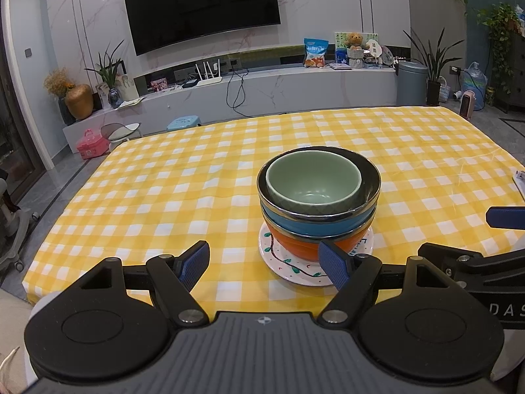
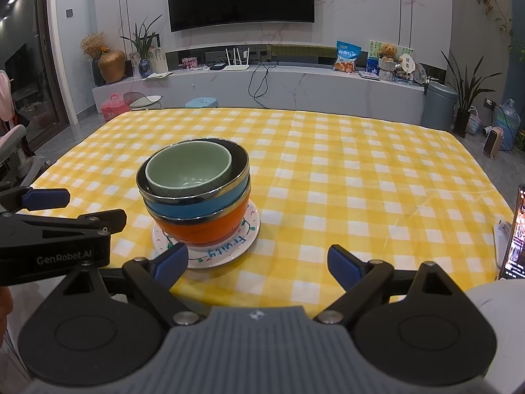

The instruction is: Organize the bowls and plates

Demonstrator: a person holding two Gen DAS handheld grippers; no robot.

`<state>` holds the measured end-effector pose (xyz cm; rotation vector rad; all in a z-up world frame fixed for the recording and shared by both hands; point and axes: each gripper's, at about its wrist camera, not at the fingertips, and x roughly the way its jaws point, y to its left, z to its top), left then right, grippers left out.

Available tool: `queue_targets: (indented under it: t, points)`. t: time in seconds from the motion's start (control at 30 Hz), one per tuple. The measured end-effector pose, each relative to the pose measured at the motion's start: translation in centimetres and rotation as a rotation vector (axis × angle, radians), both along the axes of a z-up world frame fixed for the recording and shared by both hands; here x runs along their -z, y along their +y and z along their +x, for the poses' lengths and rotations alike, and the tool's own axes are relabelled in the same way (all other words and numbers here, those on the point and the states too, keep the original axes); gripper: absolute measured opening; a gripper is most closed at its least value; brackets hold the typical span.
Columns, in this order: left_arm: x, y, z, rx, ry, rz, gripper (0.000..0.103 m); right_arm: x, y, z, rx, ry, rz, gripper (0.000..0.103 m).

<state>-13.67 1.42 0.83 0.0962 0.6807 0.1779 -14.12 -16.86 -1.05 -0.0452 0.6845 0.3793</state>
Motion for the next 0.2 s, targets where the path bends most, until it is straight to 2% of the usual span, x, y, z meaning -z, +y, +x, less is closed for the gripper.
queue_targets:
  t: [0.2]
  points:
    - [0.01, 0.12, -0.05, -0.007, 0.003, -0.007, 0.089, 0.15, 0.0, 0.04, 0.0, 0.002, -0.002, 0.09]
